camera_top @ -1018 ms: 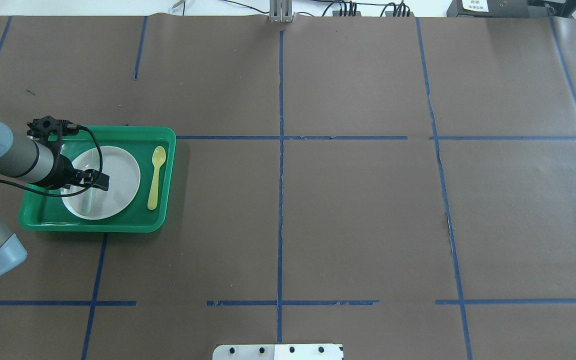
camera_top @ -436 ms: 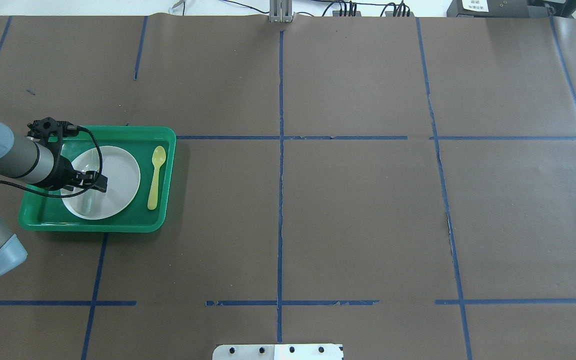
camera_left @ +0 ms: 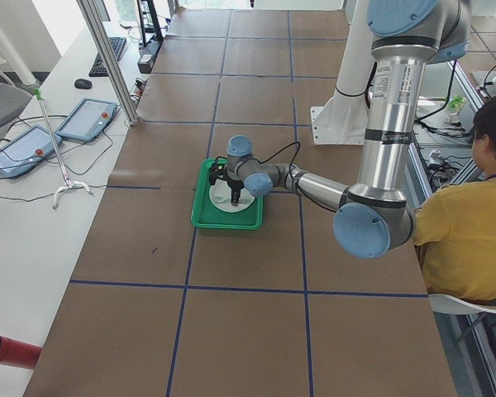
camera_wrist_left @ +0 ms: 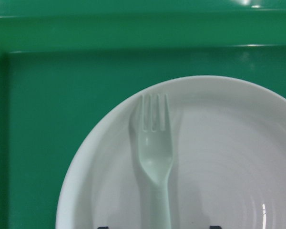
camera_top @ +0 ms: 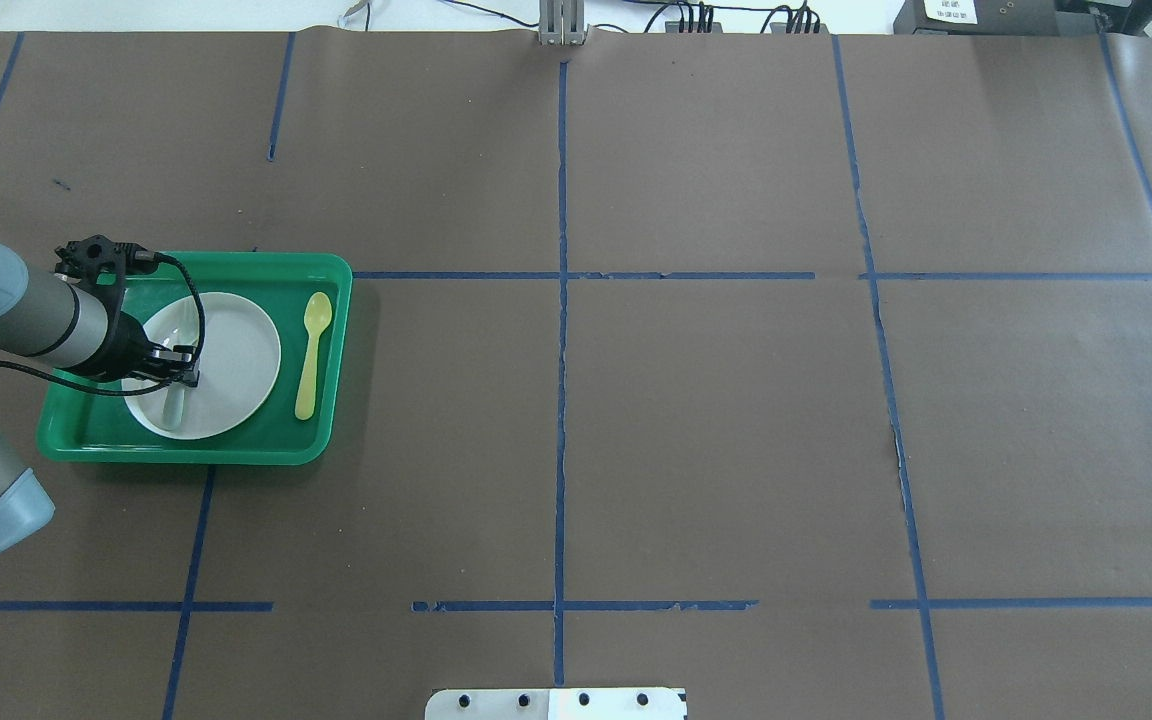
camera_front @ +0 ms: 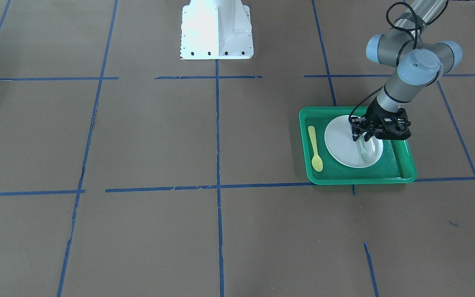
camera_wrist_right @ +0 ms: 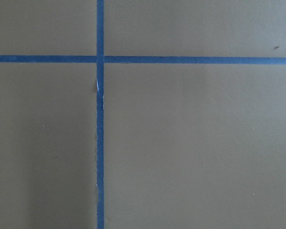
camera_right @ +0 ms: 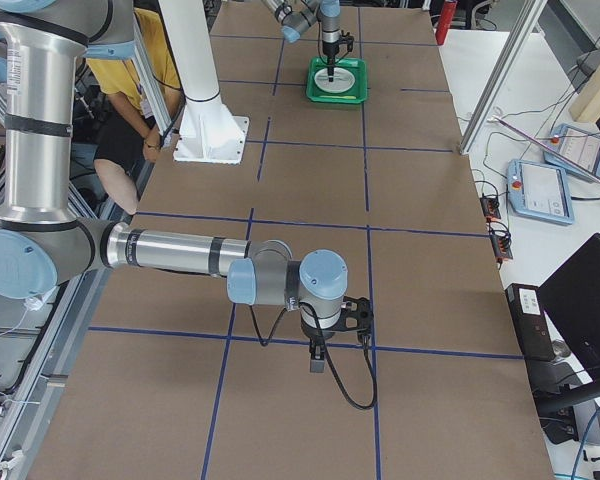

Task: Place fork
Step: 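Lower the left gripper and close it on the fork handle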

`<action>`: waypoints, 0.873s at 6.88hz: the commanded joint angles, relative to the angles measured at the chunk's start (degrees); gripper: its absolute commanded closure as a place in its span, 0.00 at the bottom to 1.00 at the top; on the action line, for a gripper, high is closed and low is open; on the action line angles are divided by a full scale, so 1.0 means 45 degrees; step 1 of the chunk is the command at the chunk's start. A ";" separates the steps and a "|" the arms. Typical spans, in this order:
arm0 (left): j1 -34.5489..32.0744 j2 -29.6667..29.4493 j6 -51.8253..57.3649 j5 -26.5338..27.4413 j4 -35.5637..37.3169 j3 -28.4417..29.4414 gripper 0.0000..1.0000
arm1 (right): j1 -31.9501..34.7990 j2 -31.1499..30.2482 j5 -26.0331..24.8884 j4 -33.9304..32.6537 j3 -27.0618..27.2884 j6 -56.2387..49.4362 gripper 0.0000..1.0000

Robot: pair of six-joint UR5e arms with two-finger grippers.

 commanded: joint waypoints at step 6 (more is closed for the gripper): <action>-0.1631 0.0273 0.0264 -0.1795 0.0393 -0.1359 1.00 | 0.0000 0.0000 0.0002 0.0020 0.0000 0.0000 0.00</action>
